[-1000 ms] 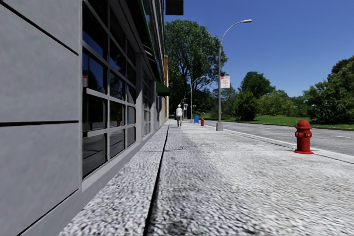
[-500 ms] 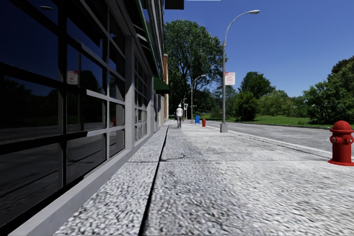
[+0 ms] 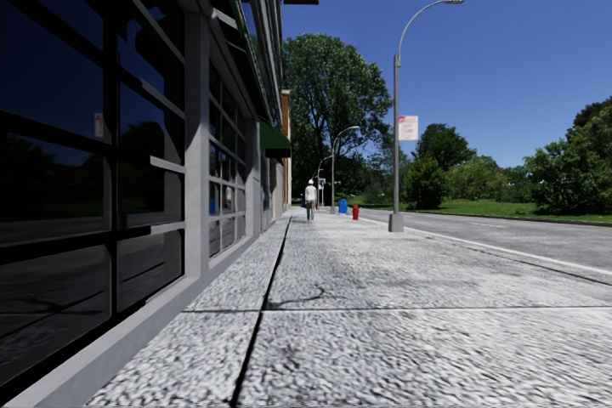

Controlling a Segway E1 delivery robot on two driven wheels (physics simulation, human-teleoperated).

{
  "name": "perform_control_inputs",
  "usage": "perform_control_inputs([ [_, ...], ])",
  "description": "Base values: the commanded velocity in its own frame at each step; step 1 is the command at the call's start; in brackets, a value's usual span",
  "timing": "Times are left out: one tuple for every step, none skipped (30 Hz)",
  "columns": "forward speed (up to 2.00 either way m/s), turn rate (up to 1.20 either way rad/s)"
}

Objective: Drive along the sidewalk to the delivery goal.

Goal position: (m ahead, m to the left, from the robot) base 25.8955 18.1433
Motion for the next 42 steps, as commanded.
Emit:
perform_control_inputs([
  [2.00, 0.00],
  [2.00, 0.00],
  [2.00, 0.00],
  [2.00, 0.00],
  [2.00, 0.00],
  [2.00, 0.00],
  [2.00, 0.00],
  [2.00, 0.00],
  [2.00, 0.00],
  [2.00, 0.00],
  [2.00, 0.00],
  [2.00, 0.00],
  [2.00, 0.00],
  [2.00, 0.00],
  [2.00, 0.00],
  [2.00, 0.00],
  [2.00, 0.00],
  [2.00, 0.00],
  [2.00, 0.00],
  [2.00, 0.00],
  [2.00, 0.00],
  [2.00, 0.00],
  [2.00, 0.00],
  [2.00, 0.00],
  [2.00, 0.00],
  [2.00, 0.00],
  [2.00, 0.00],
  [2.00, 0.00],
  [2.00, 0.00],
  [2.00, 0.00],
  [2.00, 0.00],
  [2.00, 0.00],
  [2.00, 0.00],
  [2.00, 0.00],
  [2.00, 0.00],
  [2.00, 0.00],
  [2.00, 0.00],
  [2.00, 0.00],
  [2.00, 0.00],
  [2.00, 0.00],
  [2.00, 0.00],
  [2.00, 0.00],
])
